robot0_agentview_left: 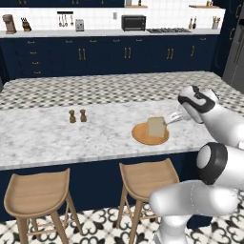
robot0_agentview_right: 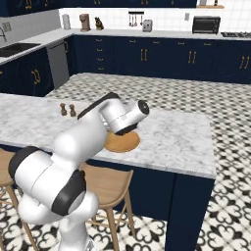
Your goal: Start the toaster. Once the lever pops up, take the bread to the plate on the dining counter.
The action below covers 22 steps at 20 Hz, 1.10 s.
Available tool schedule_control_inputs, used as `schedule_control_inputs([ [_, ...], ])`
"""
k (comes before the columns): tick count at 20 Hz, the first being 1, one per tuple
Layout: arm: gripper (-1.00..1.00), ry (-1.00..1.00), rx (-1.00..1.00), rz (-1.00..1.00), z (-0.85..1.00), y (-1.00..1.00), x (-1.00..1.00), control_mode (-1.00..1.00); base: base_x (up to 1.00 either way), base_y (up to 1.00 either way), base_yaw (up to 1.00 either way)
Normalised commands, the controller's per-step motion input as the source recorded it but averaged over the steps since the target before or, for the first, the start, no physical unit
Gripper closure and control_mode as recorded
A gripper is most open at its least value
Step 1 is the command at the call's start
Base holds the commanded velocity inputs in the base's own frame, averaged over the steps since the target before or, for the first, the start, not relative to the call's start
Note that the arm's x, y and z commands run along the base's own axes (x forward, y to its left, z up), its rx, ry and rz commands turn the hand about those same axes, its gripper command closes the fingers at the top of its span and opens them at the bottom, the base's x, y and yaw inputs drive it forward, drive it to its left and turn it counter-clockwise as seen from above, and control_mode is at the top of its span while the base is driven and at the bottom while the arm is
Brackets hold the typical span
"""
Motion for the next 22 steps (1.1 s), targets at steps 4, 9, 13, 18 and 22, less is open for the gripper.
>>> schedule_control_inputs([
  [4, 1.00, 0.00, 0.08, -0.02, -0.39, -0.05, 0.63, -1.00, 0.00, 0.00, 0.00],
  [9, 1.00, 0.00, 0.04, 0.00, -0.19, -0.08, 0.59, -1.00, 0.00, 0.00, 0.00],
  [13, 1.00, 0.02, 0.01, 0.00, -0.26, -0.19, 0.34, -1.00, 0.00, 0.00, 0.00],
  [18, 1.00, 0.00, 0.00, 0.00, -0.29, -0.09, 0.02, -1.00, 0.00, 0.00, 0.00],
  [22, 1.00, 0.00, 0.00, 0.00, -0.19, -0.02, 0.16, -1.00, 0.00, 0.00, 0.00],
])
